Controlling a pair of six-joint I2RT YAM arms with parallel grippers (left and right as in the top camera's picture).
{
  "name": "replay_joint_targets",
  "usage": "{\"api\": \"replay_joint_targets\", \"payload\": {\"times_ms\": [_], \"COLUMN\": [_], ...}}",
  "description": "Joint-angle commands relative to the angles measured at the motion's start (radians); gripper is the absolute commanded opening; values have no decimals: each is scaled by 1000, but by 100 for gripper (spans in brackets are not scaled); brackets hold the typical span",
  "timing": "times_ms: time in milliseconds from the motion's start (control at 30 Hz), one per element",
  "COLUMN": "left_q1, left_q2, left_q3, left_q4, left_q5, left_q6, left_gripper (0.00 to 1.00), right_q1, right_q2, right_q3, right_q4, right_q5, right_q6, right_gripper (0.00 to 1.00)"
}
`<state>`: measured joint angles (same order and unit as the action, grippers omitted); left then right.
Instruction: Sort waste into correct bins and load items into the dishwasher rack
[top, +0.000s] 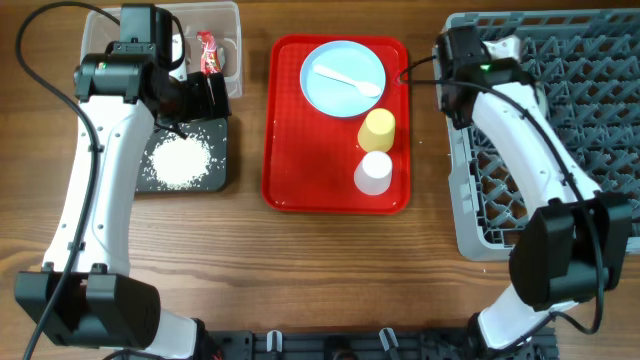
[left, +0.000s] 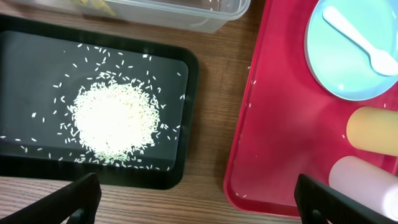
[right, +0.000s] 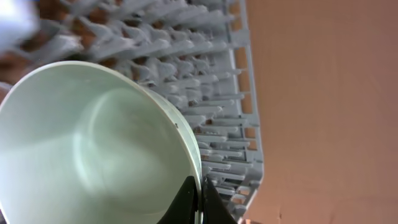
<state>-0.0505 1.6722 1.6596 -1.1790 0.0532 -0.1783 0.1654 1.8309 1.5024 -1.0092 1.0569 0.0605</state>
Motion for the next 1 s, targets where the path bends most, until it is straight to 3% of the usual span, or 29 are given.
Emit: {"api": "replay_joint_targets", "payload": {"times_ms": [0, 433, 600, 667, 733, 833, 867, 967], "left_q1": [4, 4, 4, 4, 4, 4, 4, 4], "left_q2": [11, 11, 11, 11, 11, 11, 11, 11], "left_q3": [-6, -6, -6, -6, -6, -6, -6, -6], "left_q4": [-1, -1, -1, -1, -1, -1, -1, -1], "left_q5": [5, 5, 5, 5, 5, 5, 5, 5], "left_q6": [-10, -10, -10, -10, -10, -10, -10, -10], "left_gripper": [100, 100, 100, 100, 100, 100, 100, 100], "right_q1": [-58, -64, -40, -16, 27, 74, 85, 108], "right_q2": [2, 2, 2, 2, 2, 2, 2, 2], "right_q3": [8, 7, 8, 8, 8, 8, 8, 13], "right_q4": [-2, -61, -173, -212, -256, -278, -283, -299], "right_q5": [77, -351, -462, -488, -525, -584, -591, -612], "right_q6": [37, 43, 47, 48, 51, 56, 61, 79], "right_gripper": [4, 4, 15, 25, 54, 81, 96, 100]}}
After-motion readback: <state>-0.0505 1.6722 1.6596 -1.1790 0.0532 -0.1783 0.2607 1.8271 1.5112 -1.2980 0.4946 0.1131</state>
